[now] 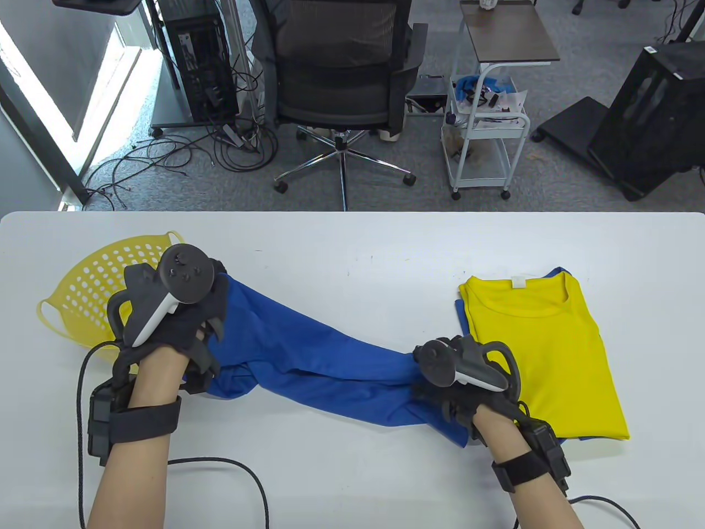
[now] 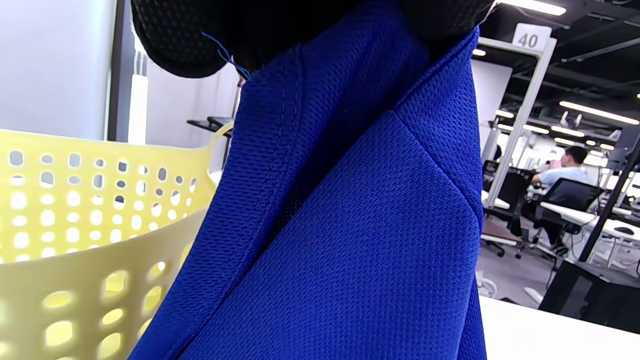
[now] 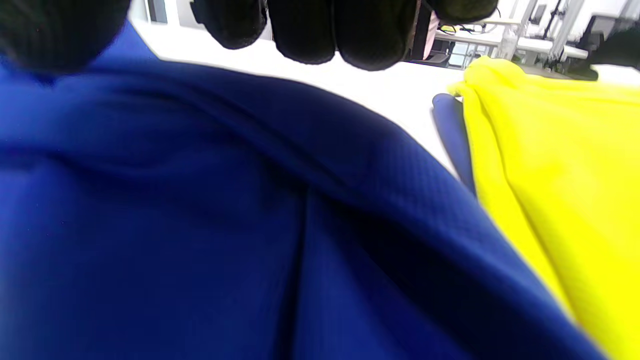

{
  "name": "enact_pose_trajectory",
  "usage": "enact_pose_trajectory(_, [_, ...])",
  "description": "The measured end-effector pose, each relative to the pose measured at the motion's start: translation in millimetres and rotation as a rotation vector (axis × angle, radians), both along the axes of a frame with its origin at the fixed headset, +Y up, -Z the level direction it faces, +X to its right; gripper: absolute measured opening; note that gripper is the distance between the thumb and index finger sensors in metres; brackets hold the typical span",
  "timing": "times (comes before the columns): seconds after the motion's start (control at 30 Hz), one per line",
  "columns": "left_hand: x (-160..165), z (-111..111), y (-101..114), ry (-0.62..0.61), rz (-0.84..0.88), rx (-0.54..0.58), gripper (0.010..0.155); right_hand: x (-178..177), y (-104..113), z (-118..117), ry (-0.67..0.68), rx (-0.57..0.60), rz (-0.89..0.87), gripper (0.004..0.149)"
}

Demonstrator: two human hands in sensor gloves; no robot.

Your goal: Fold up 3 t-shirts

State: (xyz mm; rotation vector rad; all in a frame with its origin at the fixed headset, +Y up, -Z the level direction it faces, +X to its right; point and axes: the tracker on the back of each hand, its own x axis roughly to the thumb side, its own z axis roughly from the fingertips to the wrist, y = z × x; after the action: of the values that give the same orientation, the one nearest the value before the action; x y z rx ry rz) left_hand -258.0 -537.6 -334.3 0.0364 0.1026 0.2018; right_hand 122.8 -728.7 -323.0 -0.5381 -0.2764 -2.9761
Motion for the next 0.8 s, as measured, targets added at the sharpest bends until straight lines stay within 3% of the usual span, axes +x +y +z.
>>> enact_pose_trajectory(0.1, [-1.3,3.5,2.2,-0.001,-0.004,0.007,0.043,-0.1,-8.2,-6.5,-0.038,0.001,0.079,0.066])
enact_pose_trajectory(0.33, [-9.6,11.0,4.6,0.011,-0.002,0.016,0.043,11.6,-3.6,-9.5,-0.096,0.055,-0.039,0.044])
enact_pose_trajectory(0.67, [-27.2,32.4,8.0,0.044,-0.012,0.012,0.043,36.3,43.4,13.4,-0.106,0.18,-0.083,0.041])
enact_pose_trajectory(0.8, [-29.4,46.4,5.5,0.02,-0.032,-0.024,0.044,48.5,66.3,30.6,-0.089,0.142,-0.14,0.04])
